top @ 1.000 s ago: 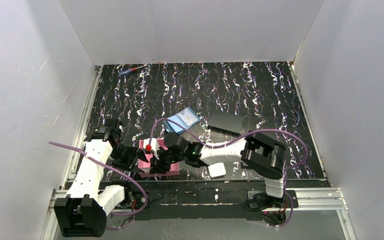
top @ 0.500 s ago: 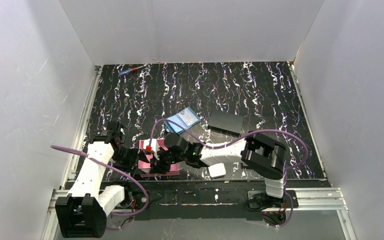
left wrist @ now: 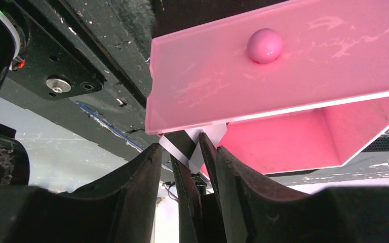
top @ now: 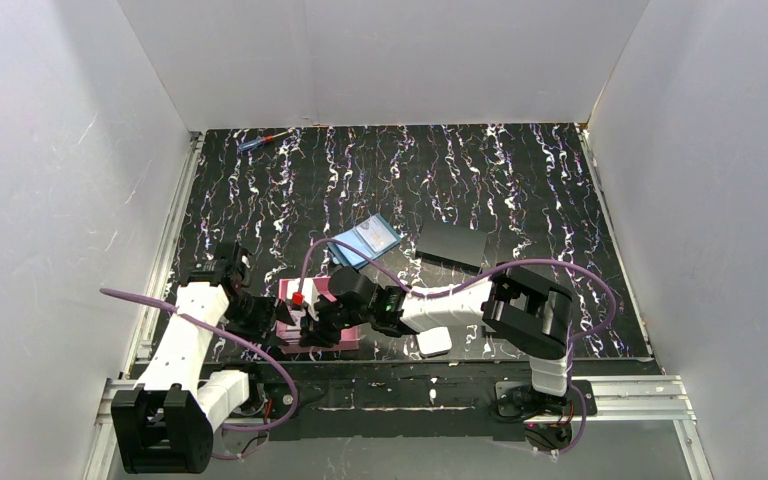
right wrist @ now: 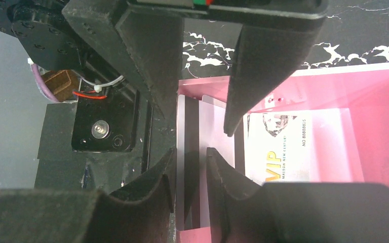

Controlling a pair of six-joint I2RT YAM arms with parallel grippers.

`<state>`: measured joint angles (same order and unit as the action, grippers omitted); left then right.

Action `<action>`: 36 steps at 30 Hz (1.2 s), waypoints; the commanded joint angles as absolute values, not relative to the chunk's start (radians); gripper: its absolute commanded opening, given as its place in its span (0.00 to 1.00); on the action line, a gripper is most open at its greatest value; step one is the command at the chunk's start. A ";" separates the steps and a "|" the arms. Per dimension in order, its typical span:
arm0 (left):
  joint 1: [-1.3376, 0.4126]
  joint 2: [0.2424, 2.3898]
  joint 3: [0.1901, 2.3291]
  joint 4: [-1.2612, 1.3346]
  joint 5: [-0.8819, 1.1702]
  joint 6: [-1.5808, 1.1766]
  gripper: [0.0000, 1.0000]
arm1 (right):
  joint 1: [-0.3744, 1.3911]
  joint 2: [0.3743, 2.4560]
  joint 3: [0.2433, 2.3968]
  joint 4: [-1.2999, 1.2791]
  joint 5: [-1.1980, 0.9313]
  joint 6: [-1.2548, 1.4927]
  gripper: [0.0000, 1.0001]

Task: Put the credit cards into the card holder
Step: Pick up the credit card from the storage box.

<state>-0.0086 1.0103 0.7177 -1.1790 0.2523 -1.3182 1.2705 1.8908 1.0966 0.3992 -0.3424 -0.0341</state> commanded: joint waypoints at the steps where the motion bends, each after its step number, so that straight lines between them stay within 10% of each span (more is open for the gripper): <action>1: -0.003 0.996 0.756 -1.206 0.184 -1.285 0.37 | 1.270 1.879 1.068 0.350 -0.327 -0.047 0.32; 12: -0.003 1.011 0.685 -1.212 0.186 -1.313 0.34 | 1.270 1.894 1.072 0.366 -0.322 -0.034 0.30; 20: -0.003 1.008 0.688 -1.177 0.159 -1.312 0.00 | 1.270 1.902 1.081 0.352 -0.330 -0.053 0.29; 36: -0.004 0.997 0.786 -1.221 0.181 -1.303 0.00 | 1.270 1.769 1.071 0.282 -0.291 -0.089 0.64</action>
